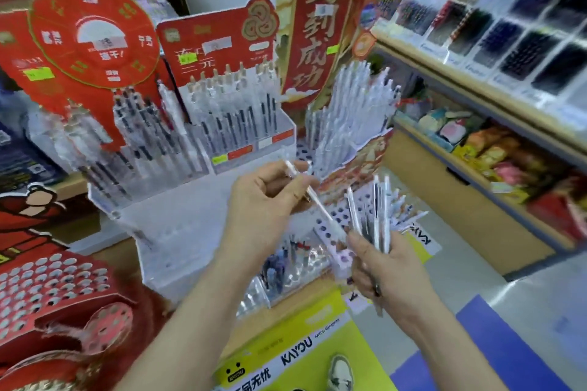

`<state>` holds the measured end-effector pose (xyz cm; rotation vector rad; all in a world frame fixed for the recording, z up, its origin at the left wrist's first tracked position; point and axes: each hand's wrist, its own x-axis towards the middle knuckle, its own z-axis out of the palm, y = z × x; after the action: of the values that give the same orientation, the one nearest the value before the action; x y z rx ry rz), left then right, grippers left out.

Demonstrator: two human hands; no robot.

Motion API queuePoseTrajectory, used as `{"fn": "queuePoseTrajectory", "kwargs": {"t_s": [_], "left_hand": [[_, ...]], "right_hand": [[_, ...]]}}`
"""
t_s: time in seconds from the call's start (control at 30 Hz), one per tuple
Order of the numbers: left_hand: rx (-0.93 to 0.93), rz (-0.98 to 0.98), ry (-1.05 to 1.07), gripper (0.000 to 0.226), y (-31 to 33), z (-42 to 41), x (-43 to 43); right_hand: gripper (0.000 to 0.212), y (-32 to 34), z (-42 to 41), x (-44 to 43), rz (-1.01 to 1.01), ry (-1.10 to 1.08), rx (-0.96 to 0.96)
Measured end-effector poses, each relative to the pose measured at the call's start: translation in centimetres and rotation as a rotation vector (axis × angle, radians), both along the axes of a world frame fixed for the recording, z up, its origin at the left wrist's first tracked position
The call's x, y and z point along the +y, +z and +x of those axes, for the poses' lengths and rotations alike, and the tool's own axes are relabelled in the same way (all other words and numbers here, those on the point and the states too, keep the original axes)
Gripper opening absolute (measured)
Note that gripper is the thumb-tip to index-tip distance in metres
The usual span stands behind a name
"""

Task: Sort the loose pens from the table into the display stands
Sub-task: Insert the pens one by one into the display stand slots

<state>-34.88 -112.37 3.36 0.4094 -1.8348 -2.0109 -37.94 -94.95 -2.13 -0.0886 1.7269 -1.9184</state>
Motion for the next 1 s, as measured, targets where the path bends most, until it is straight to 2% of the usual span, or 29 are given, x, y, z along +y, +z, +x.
{"fn": "queuePoseTrajectory", "kwargs": {"t_s": [0.07,0.13,0.33,0.43,0.6,0.67,0.83,0.9,1.0], "left_hand": [[0.008,-0.058,-0.026,0.012,-0.3,-1.9,1.7],[-0.019,-0.108,-0.064,0.014,-0.8,-4.0,3.2],[-0.234,-0.294,-0.061,0.011,-4.6,-9.4,7.3],[-0.288,-0.385,-0.013,0.011,-7.1,-10.7,8.1],[-0.330,-0.498,-0.027,0.007,-8.9,-11.5,8.8],[-0.351,-0.539,-0.011,0.015,-9.3,-11.9,9.0],[-0.357,-0.486,0.108,0.017,-11.2,-13.0,7.7],[-0.348,-0.483,0.113,0.017,-11.8,-13.6,7.6],[-0.346,-0.509,0.070,0.029,-12.4,-14.1,7.9]], "right_hand": [[0.028,-0.4,-2.2,2.7,0.005,-0.103,-0.035],[0.024,-0.7,-4.6,5.8,-0.038,-0.177,-0.061],[0.025,-1.3,-10.6,11.5,-0.214,-0.326,-0.159],[0.021,-2.1,-11.6,12.3,-0.200,-0.289,-0.169],[0.037,-2.8,-12.8,12.1,-0.191,-0.234,-0.220],[0.039,-3.1,-13.2,12.1,-0.203,-0.210,-0.235],[0.037,-3.6,-13.8,12.4,-0.199,-0.167,-0.235],[0.035,-3.8,-13.9,12.6,-0.199,-0.153,-0.245],[0.032,-4.0,-14.1,12.6,-0.204,-0.113,-0.263]]}}
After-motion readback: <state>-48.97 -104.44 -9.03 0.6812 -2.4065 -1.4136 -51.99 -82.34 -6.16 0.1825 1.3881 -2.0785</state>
